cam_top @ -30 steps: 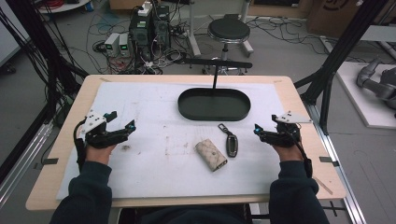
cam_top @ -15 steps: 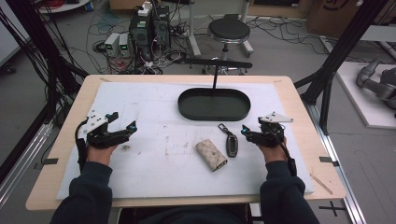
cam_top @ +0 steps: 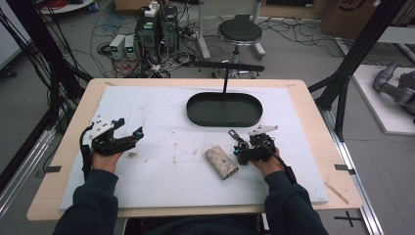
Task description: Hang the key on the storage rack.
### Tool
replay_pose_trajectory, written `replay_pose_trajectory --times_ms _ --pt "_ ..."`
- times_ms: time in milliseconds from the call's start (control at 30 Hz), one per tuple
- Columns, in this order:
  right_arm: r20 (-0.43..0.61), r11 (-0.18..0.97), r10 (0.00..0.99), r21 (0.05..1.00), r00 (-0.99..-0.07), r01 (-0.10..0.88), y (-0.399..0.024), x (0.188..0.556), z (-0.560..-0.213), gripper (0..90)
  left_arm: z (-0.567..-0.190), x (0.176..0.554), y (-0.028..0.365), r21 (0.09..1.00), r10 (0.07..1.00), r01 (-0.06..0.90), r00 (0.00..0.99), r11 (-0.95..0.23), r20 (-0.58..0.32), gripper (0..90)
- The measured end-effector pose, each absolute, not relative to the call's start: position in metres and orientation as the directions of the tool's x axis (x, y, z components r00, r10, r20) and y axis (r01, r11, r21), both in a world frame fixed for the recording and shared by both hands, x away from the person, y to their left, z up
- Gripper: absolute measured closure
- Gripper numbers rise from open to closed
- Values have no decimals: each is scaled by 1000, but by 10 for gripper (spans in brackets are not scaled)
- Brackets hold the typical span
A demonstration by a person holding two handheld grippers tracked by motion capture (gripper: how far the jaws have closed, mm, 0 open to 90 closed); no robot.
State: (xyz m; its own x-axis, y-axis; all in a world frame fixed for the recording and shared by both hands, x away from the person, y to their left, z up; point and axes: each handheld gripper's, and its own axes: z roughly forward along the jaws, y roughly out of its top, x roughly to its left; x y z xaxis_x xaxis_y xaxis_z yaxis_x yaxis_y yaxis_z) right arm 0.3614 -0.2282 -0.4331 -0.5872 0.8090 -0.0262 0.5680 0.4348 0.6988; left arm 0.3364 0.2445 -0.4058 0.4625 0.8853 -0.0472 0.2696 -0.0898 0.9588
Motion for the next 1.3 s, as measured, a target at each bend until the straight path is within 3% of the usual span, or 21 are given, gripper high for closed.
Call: replay_pose_trajectory --times_ms 100,367,567,733,1033,1100,1233,1300 --pt "-65 501 782 657 -620 564 -222 362 -440 246 -406 337 245 958 885 271 463 -90 -47 211" --pt "-73 515 782 635 -619 576 -234 362 -435 278 -406 337 246 957 889 276 455 -86 -51 212" --pt "-76 516 789 621 -610 590 -255 363 -429 404 -406 337 247 957 891 278 452 -83 -54 213" --pt "-74 496 800 638 -595 588 -265 365 -430 372 -407 338 245 955 889 282 455 -89 -51 213" --pt "-72 506 783 652 -618 565 -256 381 -444 212 -408 338 244 952 888 292 457 -95 -51 213" --pt "-58 496 785 655 -616 570 -256 382 -445 213 -408 338 244 951 889 294 456 -98 -49 213" --pt "-30 491 779 650 -626 580 -258 383 -445 261 -408 339 243 949 887 298 459 -104 -47 213" --pt "-18 498 767 647 -641 578 -257 382 -443 370 -408 339 243 949 886 298 461 -104 -48 214"
